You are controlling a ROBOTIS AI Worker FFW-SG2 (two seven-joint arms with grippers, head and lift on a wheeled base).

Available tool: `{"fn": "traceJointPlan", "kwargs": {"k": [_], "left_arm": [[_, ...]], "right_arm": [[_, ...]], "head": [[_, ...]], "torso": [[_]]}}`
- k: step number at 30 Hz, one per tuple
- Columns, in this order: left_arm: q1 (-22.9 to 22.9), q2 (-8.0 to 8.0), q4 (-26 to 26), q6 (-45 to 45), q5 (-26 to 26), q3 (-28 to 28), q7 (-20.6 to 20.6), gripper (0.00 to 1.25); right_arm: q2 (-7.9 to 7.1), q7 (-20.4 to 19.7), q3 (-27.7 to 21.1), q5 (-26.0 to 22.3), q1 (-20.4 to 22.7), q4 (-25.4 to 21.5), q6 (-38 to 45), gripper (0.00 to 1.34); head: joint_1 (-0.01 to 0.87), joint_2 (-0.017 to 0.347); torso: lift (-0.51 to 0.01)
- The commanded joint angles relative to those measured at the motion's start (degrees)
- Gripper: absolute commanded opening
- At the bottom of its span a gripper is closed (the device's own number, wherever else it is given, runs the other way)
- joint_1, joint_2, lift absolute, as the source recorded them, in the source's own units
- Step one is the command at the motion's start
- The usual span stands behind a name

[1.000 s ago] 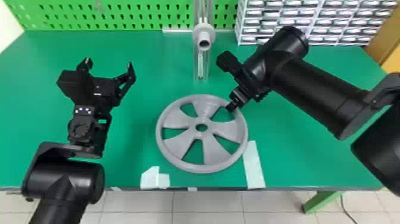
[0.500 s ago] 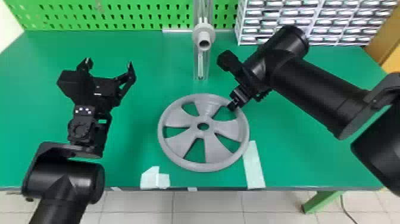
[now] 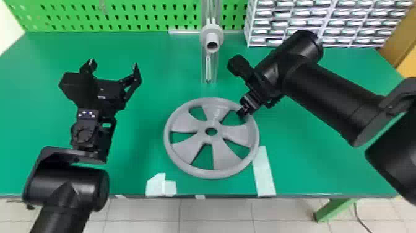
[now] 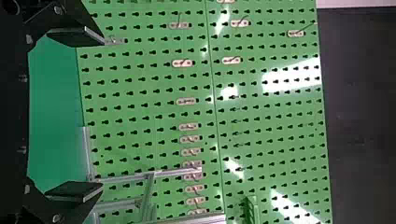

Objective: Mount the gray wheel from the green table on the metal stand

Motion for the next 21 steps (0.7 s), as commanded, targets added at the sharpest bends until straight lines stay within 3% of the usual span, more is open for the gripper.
{"fn": "traceJointPlan", "kwargs": {"k": [1,21], "left_arm": [[0.0,0.0,0.0,0.0,0.0,0.0,0.0,1.06],[0.1,0.0,0.0,0.0,-0.2,0.0,0.1,1.06]], "right_arm": [[0.0,0.0,0.0,-0.2,0.1,0.0,-0.1,0.47],[0.0,0.0,-0.1,1.0,0.0,0.0,-1.3,0.24]], "head": [[0.867,0.052],[0.867,0.052]], "torso": [[-0.1],[-0.1]]}}
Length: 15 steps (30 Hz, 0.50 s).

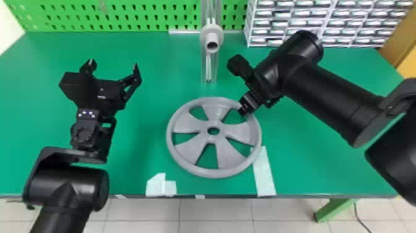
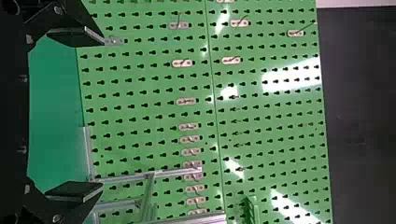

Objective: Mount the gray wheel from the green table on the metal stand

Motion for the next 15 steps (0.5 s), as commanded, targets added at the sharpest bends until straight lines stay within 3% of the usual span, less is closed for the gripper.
{"fn": "traceJointPlan", "kwargs": {"k": [1,15], "left_arm": [[0.1,0.0,0.0,0.0,-0.1,0.1,0.0,1.06],[0.5,0.0,-0.3,0.0,0.0,0.5,0.0,1.06]], "right_arm": [[0.09,0.0,0.0,0.4,0.0,-0.1,-0.1,0.24],[-0.26,-0.1,-2.5,0.5,1.3,-1.9,-0.2,0.23]], "head": [[0.867,0.052],[0.867,0.052]], "torso": [[-0.1],[-0.1]]}}
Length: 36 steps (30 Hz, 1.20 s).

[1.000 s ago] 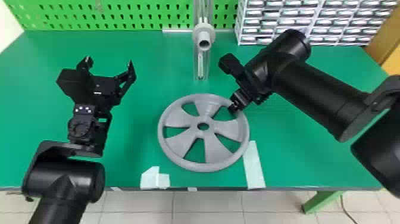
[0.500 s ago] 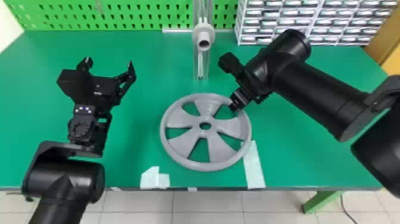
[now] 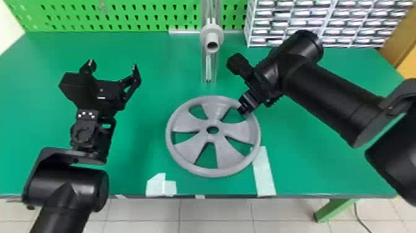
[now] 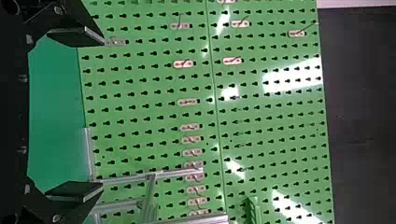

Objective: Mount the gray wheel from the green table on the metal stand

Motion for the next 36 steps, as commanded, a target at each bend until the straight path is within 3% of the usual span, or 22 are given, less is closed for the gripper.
{"fn": "traceJointPlan", "kwargs": {"k": [1,11,20,31,36], "left_arm": [[0.5,0.0,-0.4,-0.1,0.0,0.5,0.0,1.06],[1.1,0.0,-1.0,0.0,0.2,1.5,0.1,1.06],[1.2,0.0,-1.2,0.0,0.4,2.1,0.1,1.06],[1.4,0.0,-1.6,0.0,0.8,2.6,0.1,1.06],[2.8,0.0,-3.2,-0.1,1.4,2.8,1.0,1.06]], "right_arm": [[-0.29,0.0,-2.2,0.3,1.3,-2.2,0.4,0.23],[-1.78,0.0,-7.3,3.9,5.5,-13.3,4.1,0.23],[-3.45,0.0,-16.4,5.8,12.3,-22.9,3.4,0.23],[-3.89,-2.6,-25.7,9.2,20.5,-34.8,3.3,0.23],[-3.63,-2.8,-29.3,10.2,23.4,-37.9,3.2,0.23]], "head": [[0.867,0.052],[0.867,0.052],[0.867,0.052],[0.867,0.052],[0.867,0.052]], "torso": [[-0.1],[-0.1],[-0.1],[-0.1],[-0.1]]}}
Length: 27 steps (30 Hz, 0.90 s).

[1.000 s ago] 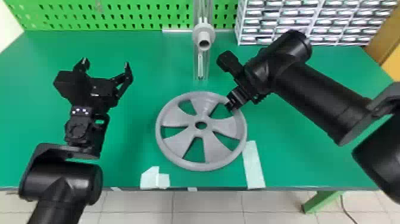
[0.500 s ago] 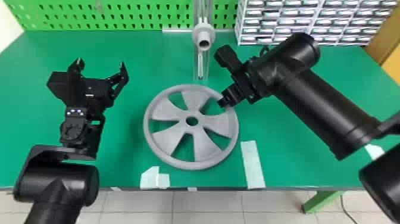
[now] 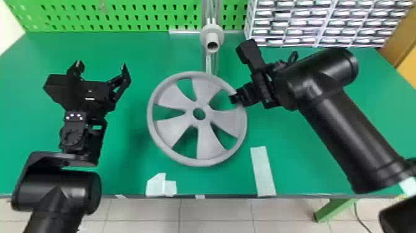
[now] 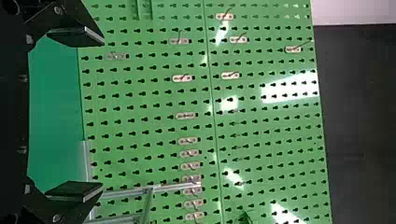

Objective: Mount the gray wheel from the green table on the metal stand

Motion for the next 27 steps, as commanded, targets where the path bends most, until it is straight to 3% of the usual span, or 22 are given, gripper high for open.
{"fn": "traceJointPlan", "kwargs": {"k": [1,12,20,27], "left_arm": [[1.5,0.01,-1.8,-0.1,0.3,0.0,1.3,1.06],[7.0,0.01,-9.3,0.0,1.5,-1.1,4.3,1.06],[11.0,0.01,-13.8,0.7,2.5,-1.8,6.2,1.06],[13.9,0.01,-17.4,1.9,2.7,-2.4,7.6,1.06]], "right_arm": [[0.21,0.0,-3.2,0.8,2.7,-2.9,-0.2,0.23],[0.83,0.0,-7.1,1.9,6.7,-7.6,-2.2,0.23],[2.5,0.0,-9.5,1.7,9.6,-10.0,-6.7,0.23],[2.24,-0.8,-9.5,2.8,12.5,-13.6,-7.2,0.23]], "head": [[0.867,0.052],[0.867,0.052],[0.867,0.052],[0.867,0.052]], "torso": [[-0.1],[-0.1],[-0.1],[-0.1]]}}
